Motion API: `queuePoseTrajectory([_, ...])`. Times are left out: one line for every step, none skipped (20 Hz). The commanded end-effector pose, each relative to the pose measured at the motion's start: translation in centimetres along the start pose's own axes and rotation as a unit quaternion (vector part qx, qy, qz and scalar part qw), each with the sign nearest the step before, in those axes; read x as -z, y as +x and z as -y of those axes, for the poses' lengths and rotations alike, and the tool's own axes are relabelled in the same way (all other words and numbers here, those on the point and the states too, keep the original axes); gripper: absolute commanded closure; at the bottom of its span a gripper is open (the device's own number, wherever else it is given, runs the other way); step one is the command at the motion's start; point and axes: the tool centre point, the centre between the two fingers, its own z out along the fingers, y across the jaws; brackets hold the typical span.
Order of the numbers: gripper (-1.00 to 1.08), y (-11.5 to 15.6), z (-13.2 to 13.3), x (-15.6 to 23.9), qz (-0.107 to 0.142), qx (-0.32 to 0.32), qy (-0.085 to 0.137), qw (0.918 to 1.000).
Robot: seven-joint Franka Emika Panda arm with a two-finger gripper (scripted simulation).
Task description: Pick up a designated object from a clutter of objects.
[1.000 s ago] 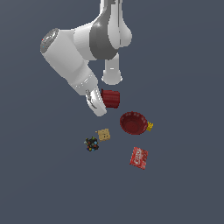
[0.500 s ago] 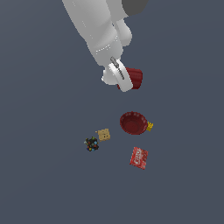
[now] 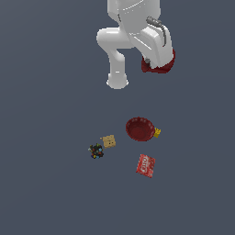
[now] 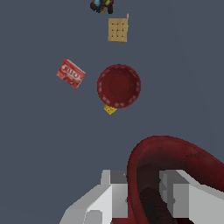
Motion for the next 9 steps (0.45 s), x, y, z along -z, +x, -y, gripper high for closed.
queuePoseTrajectory([1.08,-1.6,0.3,0.9,0.0,0.0,0.001,1.0])
queuePoseTrajectory([1.08,-2.0,0.3,1.2,0.0,-0.001,0.001,1.0])
queuePoseTrajectory([1.08,-2.4,0.4,1.4,0.0,-0.001,0.001,1.0])
queuePoseTrajectory([1.08,-2.7,0.5,1.6,0.001,-0.001,0.002,1.0])
queuePoseTrajectory([1.08,-2.9,0.6,1.7,0.001,-0.001,0.002,1.0])
queuePoseTrajectory([1.08,-3.1,0.6,1.8,0.001,-0.001,0.002,1.0])
queuePoseTrajectory([1.08,-3.2,0.7,1.8,0.001,-0.001,0.002,1.0])
queuePoseTrajectory([1.08,-3.2,0.7,1.9,0.001,-0.001,0.002,1.0])
queuePoseTrajectory([1.08,-3.2,0.7,1.9,0.001,-0.001,0.002,1.0])
